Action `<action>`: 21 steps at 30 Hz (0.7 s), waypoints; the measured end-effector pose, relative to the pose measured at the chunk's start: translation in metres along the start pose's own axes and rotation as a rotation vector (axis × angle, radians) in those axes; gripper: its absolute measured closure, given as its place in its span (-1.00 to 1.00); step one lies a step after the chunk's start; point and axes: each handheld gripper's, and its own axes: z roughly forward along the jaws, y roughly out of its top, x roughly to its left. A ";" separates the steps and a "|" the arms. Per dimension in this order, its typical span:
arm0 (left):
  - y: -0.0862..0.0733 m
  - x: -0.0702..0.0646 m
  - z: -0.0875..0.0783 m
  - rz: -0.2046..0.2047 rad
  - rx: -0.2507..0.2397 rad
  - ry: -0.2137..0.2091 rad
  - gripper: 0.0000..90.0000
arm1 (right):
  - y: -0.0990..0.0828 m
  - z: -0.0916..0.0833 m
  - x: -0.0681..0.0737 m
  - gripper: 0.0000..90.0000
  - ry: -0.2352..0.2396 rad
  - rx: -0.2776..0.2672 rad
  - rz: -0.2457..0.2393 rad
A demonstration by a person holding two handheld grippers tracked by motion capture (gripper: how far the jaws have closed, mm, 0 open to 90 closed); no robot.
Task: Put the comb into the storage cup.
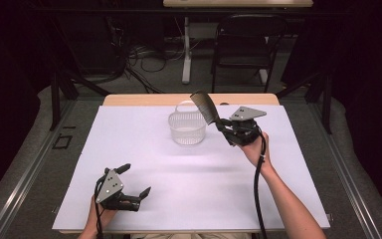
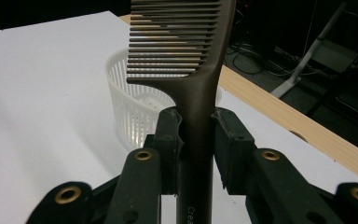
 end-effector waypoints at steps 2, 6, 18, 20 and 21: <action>0.000 0.000 0.000 0.001 0.000 0.000 -1.00 | 0.001 0.001 0.000 0.62 -0.001 -0.001 -0.001; 0.000 0.000 0.000 0.002 -0.001 -0.001 -1.00 | 0.004 0.003 0.000 0.62 -0.001 -0.002 -0.004; 0.000 0.000 0.000 0.001 -0.001 0.000 -1.00 | 0.016 0.004 -0.001 0.62 -0.002 -0.019 -0.018; 0.000 0.000 0.001 0.001 0.001 -0.001 -1.00 | 0.017 0.005 -0.001 0.62 -0.001 -0.021 -0.022; 0.000 0.000 0.001 0.003 0.001 -0.003 -1.00 | 0.017 0.005 -0.002 0.62 0.001 -0.023 -0.024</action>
